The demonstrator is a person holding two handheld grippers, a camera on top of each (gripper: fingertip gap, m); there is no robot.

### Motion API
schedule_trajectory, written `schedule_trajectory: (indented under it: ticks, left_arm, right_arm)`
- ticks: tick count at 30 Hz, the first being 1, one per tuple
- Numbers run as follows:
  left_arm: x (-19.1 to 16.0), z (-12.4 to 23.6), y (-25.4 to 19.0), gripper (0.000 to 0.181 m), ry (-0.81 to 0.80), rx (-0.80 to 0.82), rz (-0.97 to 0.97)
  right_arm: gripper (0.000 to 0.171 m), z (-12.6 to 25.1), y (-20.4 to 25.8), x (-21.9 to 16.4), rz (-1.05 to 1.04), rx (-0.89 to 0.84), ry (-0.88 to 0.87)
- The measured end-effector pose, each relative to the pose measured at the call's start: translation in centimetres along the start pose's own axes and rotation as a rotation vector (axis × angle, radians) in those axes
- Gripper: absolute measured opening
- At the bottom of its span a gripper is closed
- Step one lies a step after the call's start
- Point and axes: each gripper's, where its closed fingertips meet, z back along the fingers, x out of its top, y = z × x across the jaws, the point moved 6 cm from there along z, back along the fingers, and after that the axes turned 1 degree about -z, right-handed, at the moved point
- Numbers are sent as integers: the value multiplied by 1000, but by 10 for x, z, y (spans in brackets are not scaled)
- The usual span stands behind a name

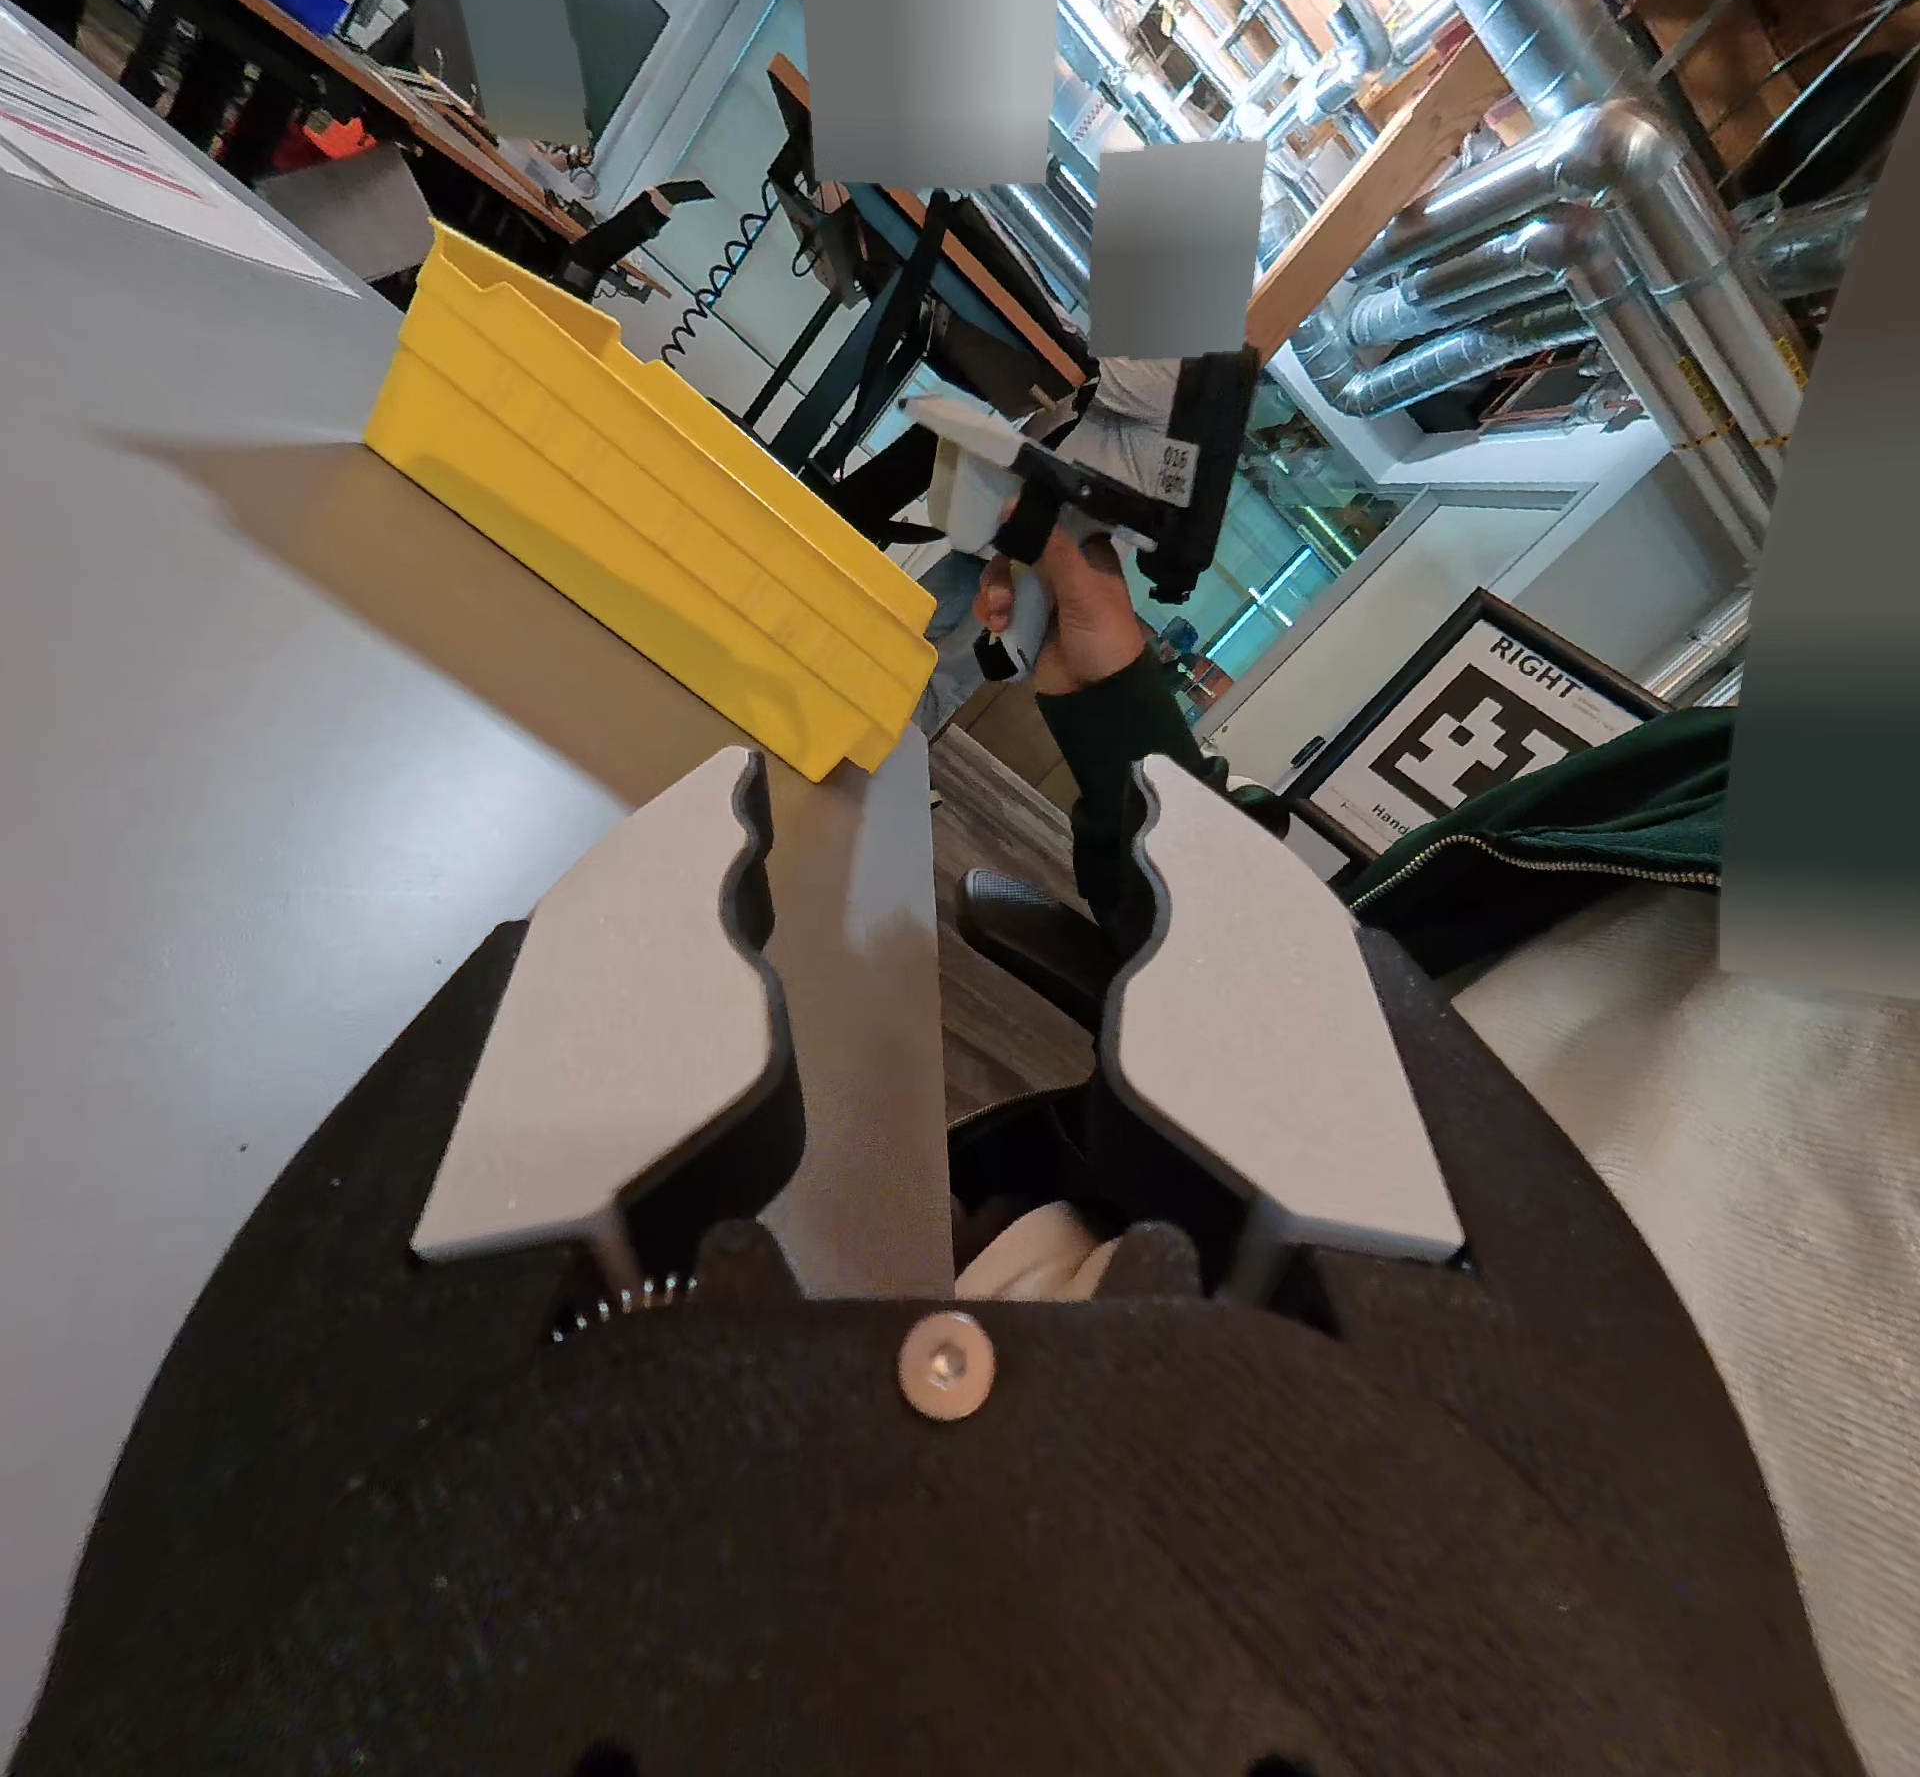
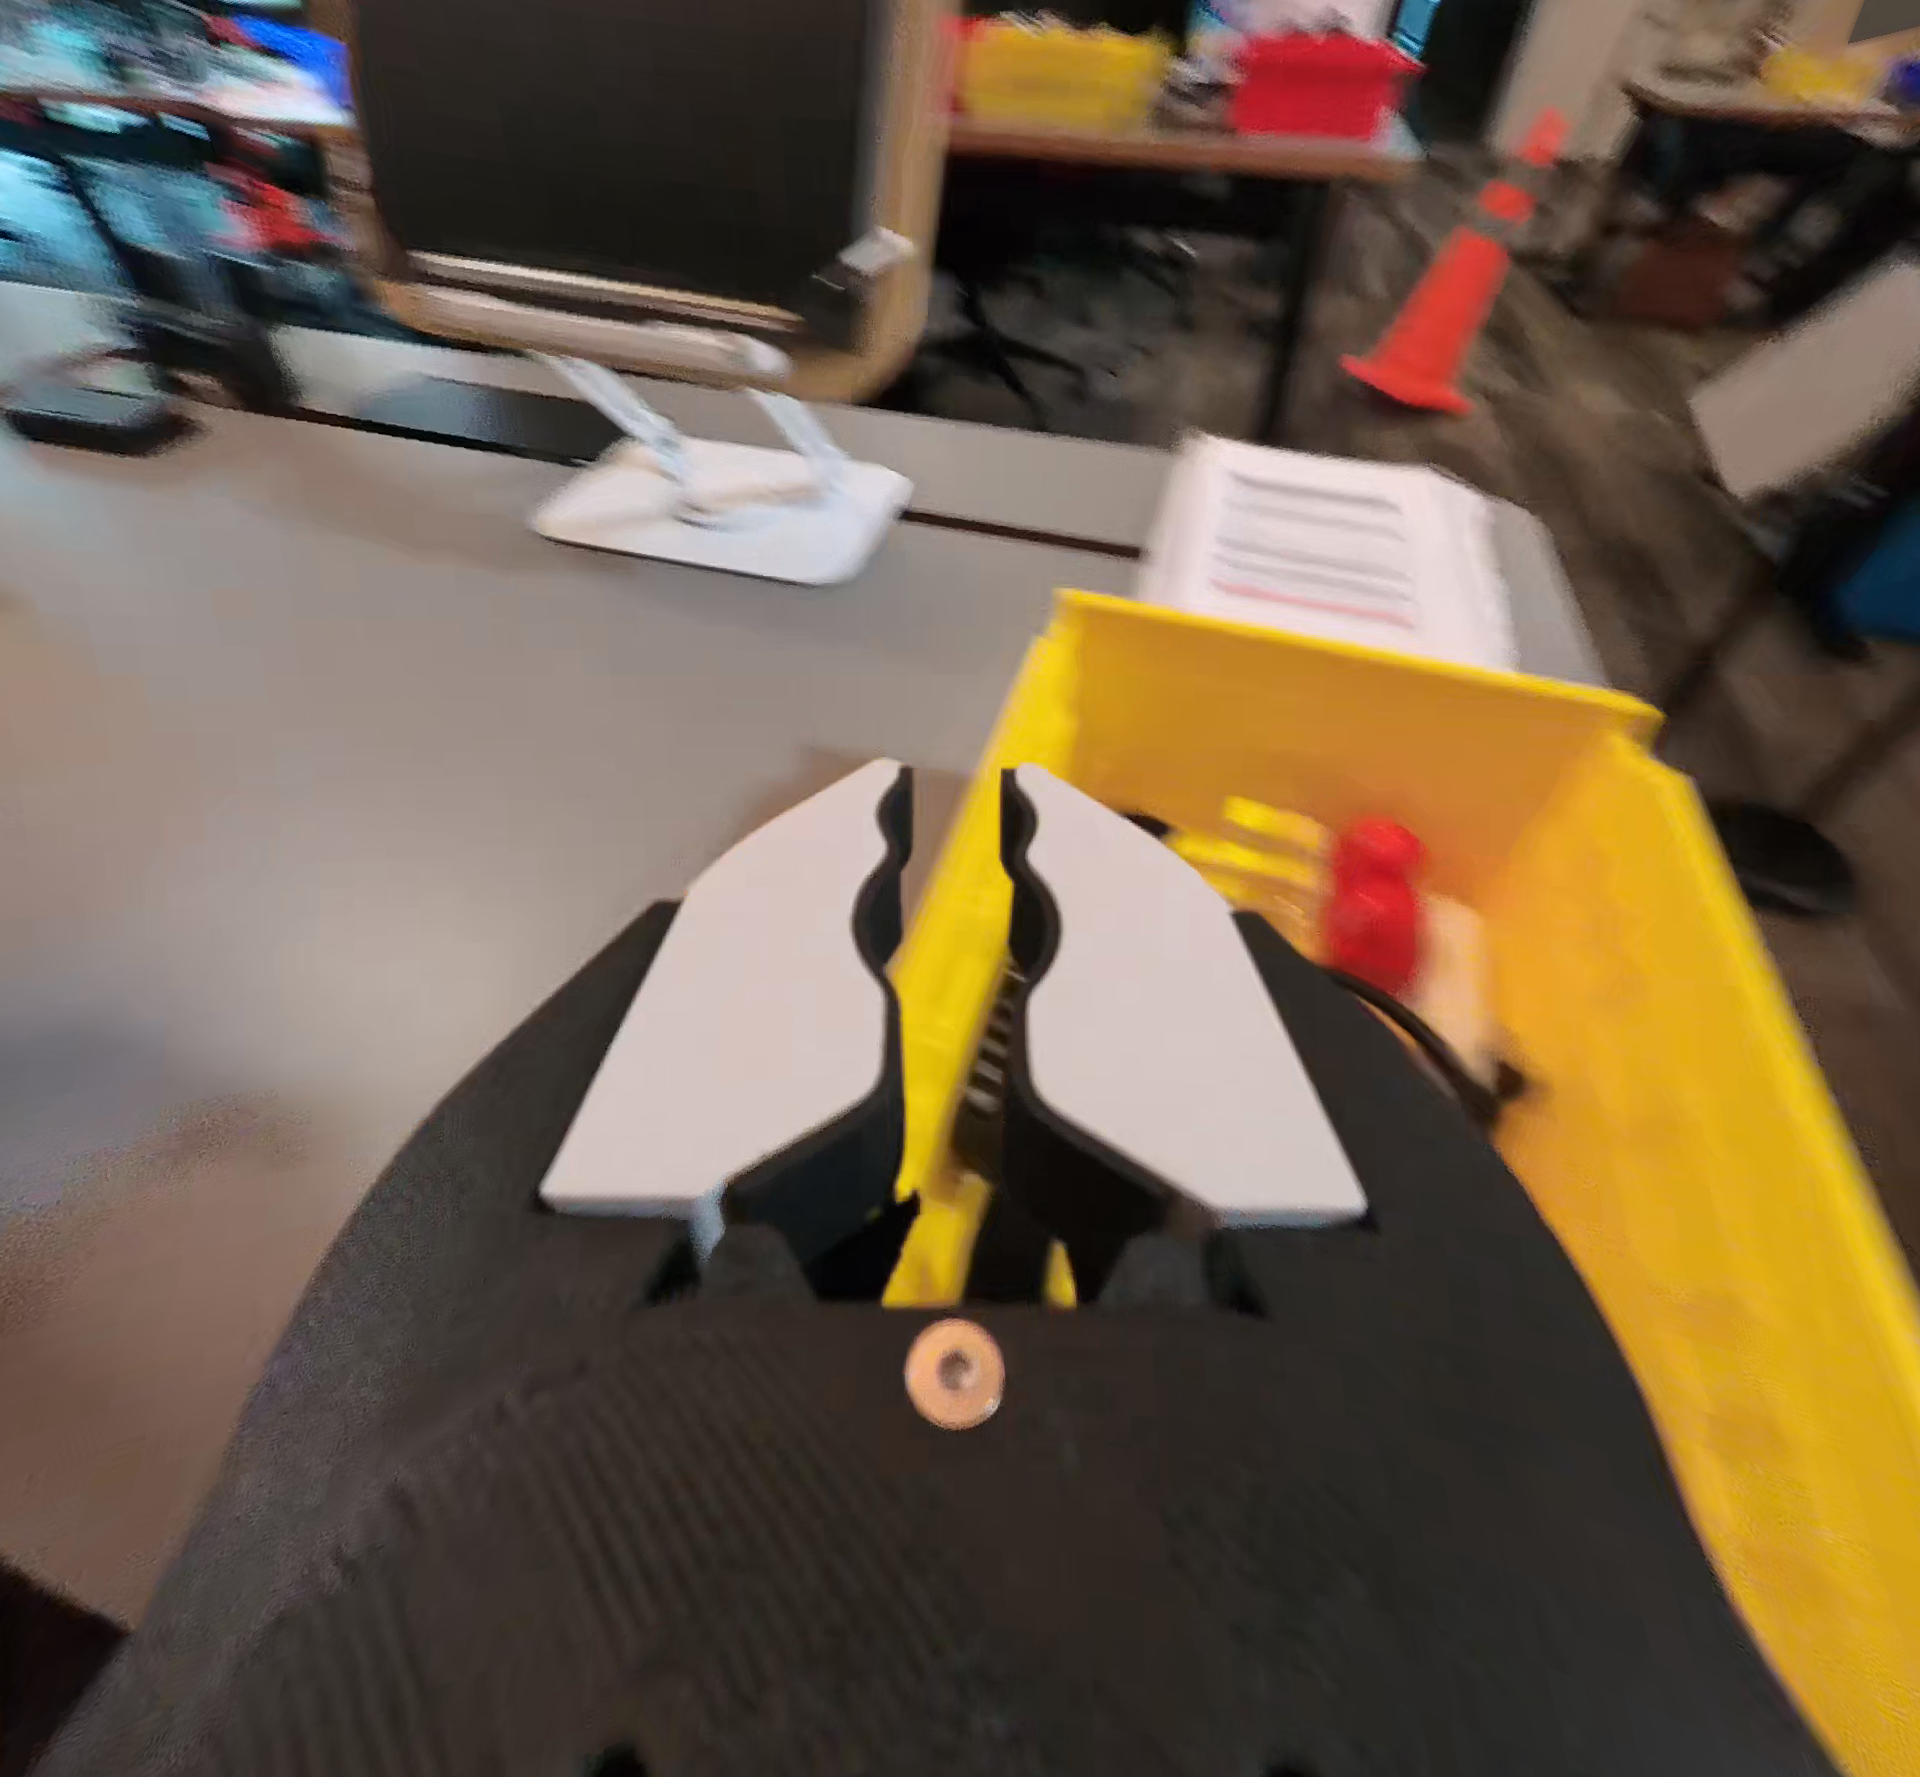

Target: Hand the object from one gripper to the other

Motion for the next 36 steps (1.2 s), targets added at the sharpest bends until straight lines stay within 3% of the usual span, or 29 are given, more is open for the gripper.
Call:
schedule_trajectory:
  ticks: [1,8,11,13,19,24,28,30,36]
  left_arm:
    - [0,0,0,64,5,5,-8]
    - [3,1,-3,64,26,44,-81]
    - [5,4,-7,50,77,22,-74]
    - [8,6,-11,42,101,8,-71]
    - [36,23,-23,3,80,45,-171]
    - [72,59,-33,2,28,162,-350]
    - [91,110,-46,30,38,330,-390]
    - [87,149,-52,32,84,456,-373]
    - [67,303,-71,32,95,1034,-433]
  right_arm:
    - [17,-6,22,4,14,72,-30]
    - [27,-48,170,-24,34,534,-45]
    - [25,-61,206,-52,27,659,15]
    - [0,-71,208,-65,103,621,94]
    - [1,-80,192,-64,-77,635,65]
    - [1,-79,186,-61,-68,579,48]
    - [1,-79,190,-61,-89,566,44]
    - [1,-79,189,-59,-71,555,40]
    - [1,-83,170,-31,125,357,-12]
